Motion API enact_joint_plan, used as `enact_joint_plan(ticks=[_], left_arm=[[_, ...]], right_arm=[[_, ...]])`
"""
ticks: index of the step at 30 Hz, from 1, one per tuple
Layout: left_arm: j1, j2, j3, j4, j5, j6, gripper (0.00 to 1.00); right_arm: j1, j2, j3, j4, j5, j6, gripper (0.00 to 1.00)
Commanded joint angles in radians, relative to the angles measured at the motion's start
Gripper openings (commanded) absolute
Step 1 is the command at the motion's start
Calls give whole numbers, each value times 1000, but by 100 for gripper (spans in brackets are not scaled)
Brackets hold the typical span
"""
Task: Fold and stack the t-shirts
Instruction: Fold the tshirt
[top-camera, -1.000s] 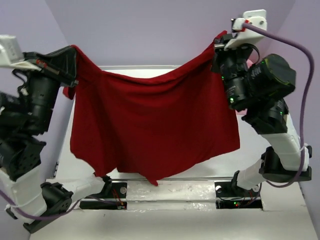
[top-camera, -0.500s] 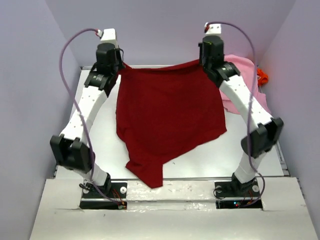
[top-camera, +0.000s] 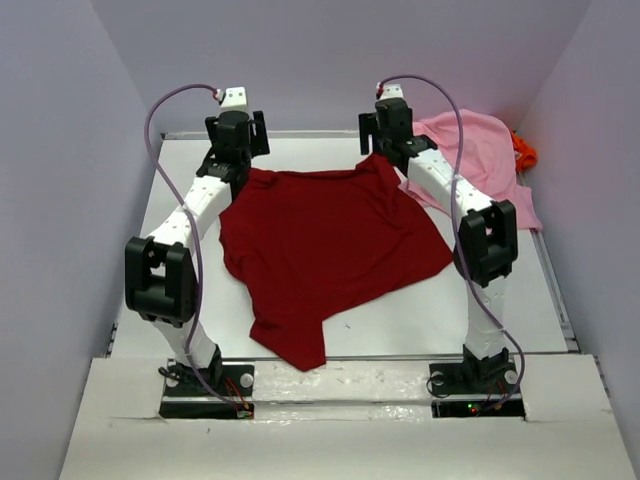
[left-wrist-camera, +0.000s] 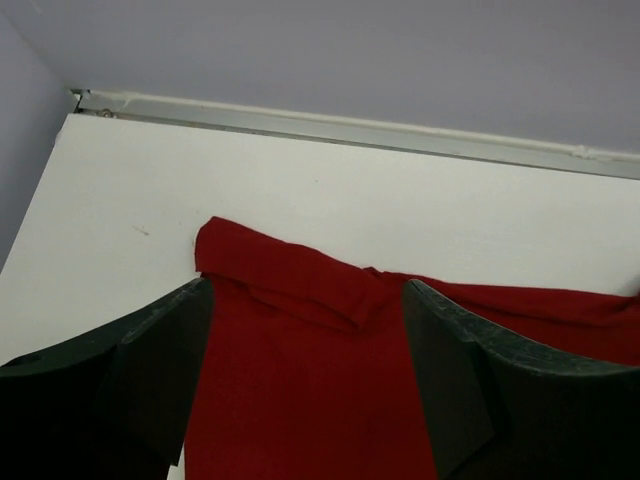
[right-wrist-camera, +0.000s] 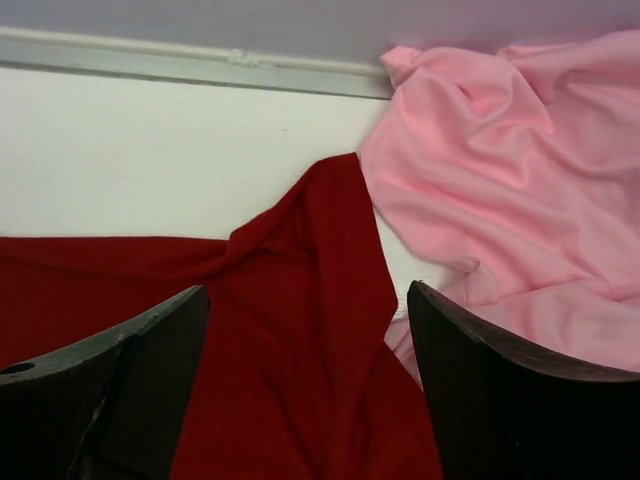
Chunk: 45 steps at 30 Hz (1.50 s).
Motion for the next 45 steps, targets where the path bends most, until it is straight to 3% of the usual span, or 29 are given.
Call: enact_joint_plan(ticks=[1, 6, 10, 13, 14, 18, 19, 23, 29, 35, 41, 45], left_arm=[[-55, -202, -63, 58, 15, -32, 86], [-216, -437, -169, -18, 1, -38, 86], [-239, -549, -252, -133, 67, -110, 86], [-289, -654, -374, -134, 85, -148, 87], [-302, -690, -393, -144, 90, -182, 91], [-409, -738, -463, -176, 69, -223, 97], [-461, -747, -503, -189, 6, -239, 98], [-524, -790, -587, -204, -19, -292, 98], [-550, -885, -745, -186, -18, -375, 98], [-586, -913, -769, -181, -31, -382, 98], [-589, -881, -737, -201, -35, -354, 98], [-610, -823, -750, -219, 25, -386, 98]], right_arm=[[-4, -236, -137, 118, -67, 54, 86], [-4, -498, -387, 123, -84, 91, 85], [10, -592, -467, 27, -102, 154, 82], [21, -667, -576, 22, -84, 171, 81], [21, -684, -632, 17, -67, 177, 80], [21, -759, -751, 6, -82, 249, 80], [21, -781, -774, 3, -105, 282, 80], [21, -837, -890, -6, -56, 339, 80], [21, -903, -1007, -55, 91, 431, 80], [10, -939, -1058, -153, 169, 563, 79], [-82, -979, -1141, -158, 53, 655, 78], [-91, -927, -1135, -144, 83, 636, 78]])
